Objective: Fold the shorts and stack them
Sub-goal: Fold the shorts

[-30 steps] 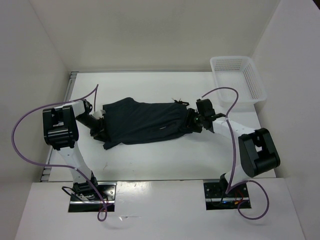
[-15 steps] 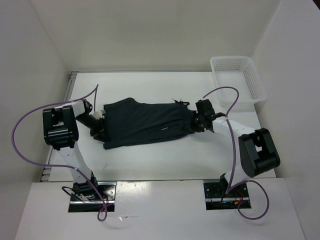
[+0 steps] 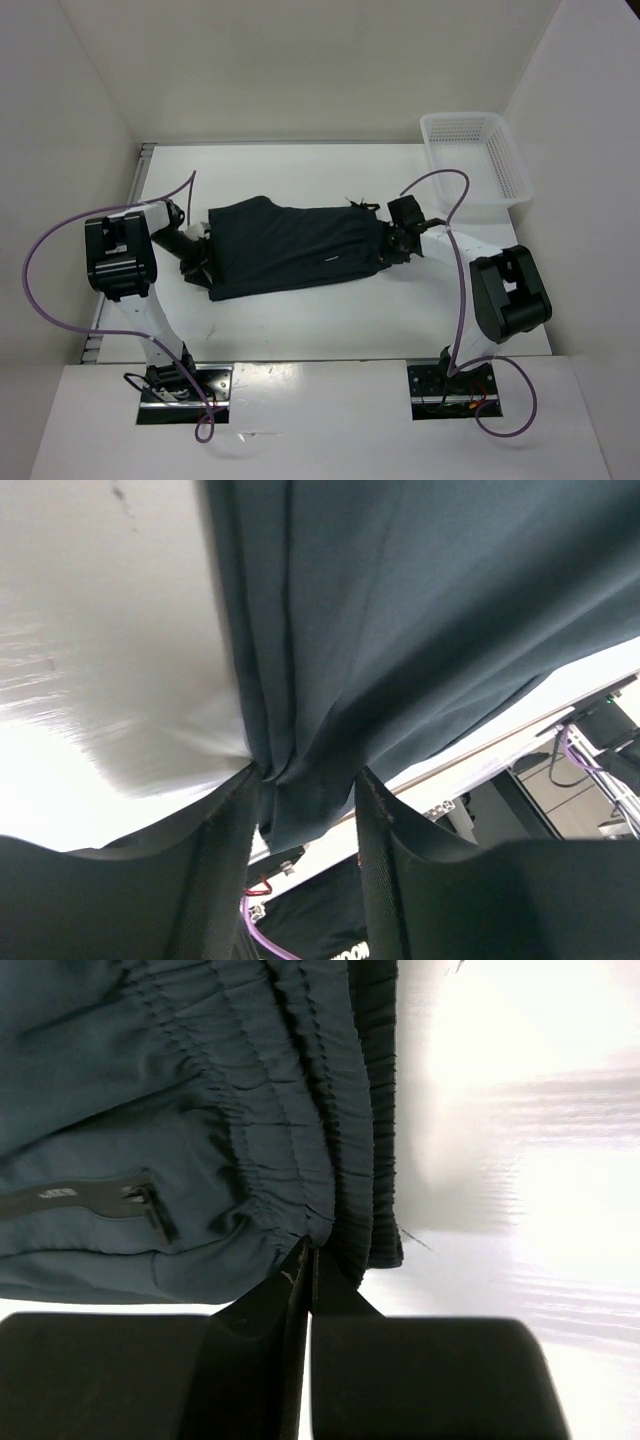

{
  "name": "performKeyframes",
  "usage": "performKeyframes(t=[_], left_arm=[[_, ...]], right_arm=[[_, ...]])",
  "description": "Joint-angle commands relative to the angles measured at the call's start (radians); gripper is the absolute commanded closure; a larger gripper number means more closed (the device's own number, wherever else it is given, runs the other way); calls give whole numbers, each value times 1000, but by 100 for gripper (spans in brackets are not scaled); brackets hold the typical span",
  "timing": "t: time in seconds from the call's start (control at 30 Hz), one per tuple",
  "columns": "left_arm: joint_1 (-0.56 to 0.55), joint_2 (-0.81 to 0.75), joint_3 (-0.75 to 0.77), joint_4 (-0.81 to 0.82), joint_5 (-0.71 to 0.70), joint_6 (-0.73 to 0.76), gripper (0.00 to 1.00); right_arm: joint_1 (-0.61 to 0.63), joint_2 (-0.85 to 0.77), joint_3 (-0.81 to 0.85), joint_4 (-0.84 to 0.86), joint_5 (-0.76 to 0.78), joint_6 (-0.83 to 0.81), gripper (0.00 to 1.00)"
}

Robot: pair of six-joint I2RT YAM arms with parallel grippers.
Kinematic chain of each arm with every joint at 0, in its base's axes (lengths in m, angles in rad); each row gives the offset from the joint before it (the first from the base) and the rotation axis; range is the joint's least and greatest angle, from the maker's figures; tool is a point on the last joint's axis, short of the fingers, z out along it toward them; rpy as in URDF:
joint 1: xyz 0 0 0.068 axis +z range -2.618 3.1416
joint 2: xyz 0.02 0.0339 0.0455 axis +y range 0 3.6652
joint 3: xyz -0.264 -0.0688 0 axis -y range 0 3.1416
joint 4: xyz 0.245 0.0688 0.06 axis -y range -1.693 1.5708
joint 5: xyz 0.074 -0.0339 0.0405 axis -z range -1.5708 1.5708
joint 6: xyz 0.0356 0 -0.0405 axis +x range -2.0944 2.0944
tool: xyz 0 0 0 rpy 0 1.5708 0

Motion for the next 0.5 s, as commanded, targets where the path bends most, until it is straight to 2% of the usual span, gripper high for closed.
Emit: performKeyframes(t=[0.0, 0.1, 0.27, 0.3, 0.33, 0.37, 0.4, 0.47], left_arm=[[8, 10, -15, 116, -148, 53, 50], [8, 55, -4, 116, -174, 53, 56], [8, 55, -4, 116, -174, 53, 56], [8, 55, -4, 116, -174, 53, 56], [8, 55, -4, 116, -174, 53, 54], [8, 46, -4, 116, -154, 53, 49], [8, 32, -4, 116, -143, 53, 47], [8, 0, 7, 91, -120, 53, 41]], right_arm=[[-19, -48, 50, -42, 53, -41, 100], [-39, -48, 110, -79, 52, -67, 100], [-122, -23, 122, -140, -6, -96, 100], [-134, -2, 122, -140, -6, -96, 95], [-154, 7, 107, -140, -35, -96, 83], [-155, 7, 96, -126, -53, -96, 47], [-155, 17, 96, -117, -70, -96, 39], [-155, 3, 85, -82, -95, -76, 29]])
